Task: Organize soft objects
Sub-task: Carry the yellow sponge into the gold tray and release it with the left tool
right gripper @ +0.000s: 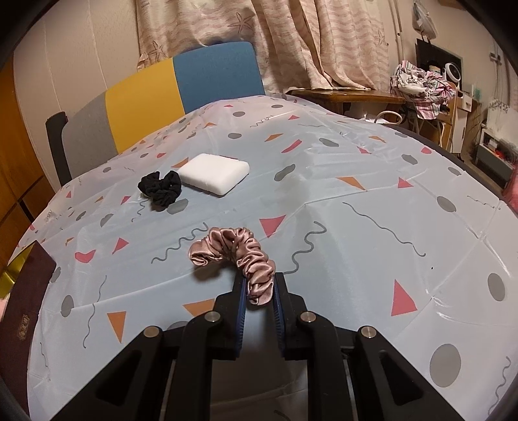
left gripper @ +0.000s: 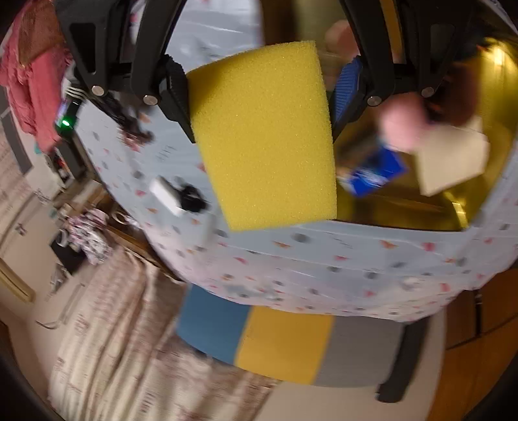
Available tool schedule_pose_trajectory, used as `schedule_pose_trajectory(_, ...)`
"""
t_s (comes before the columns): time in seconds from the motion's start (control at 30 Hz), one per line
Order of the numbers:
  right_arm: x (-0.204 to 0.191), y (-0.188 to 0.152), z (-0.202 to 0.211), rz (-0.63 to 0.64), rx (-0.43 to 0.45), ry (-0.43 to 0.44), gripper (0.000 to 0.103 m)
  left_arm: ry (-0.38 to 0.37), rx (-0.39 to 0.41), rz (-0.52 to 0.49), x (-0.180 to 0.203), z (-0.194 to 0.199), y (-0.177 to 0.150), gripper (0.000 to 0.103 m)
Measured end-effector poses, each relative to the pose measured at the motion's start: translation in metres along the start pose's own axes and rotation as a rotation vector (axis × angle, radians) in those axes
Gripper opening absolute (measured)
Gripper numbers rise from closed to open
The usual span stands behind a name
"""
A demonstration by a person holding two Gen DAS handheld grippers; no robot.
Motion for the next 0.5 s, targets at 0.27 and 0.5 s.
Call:
schedule_pose_trajectory(0.27, -0.005, -0.001, -0.002, 0.033, -0.013, -0.025, 0.017, 0.175, -0.064, 0.109, -0.104, -0.020, 0.024, 0.075)
schedule_pose_trajectory(0.5, -0.011, -0.002, -0.004, 0.069, -0.025, -0.055, 0.017, 0.348, -0.076, 0.180, -0.158, -0.039, 0.031, 0.083)
Point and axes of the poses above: each gripper's, at about its wrist camera, not at the fingertips, and z roughly against the way its jaws point, x to its right, y to its top, the point moved 3 cm from there along -z, roughly the way its jaws point, and after that the axes turned 7 degrees about y, right-handed, at the moved point
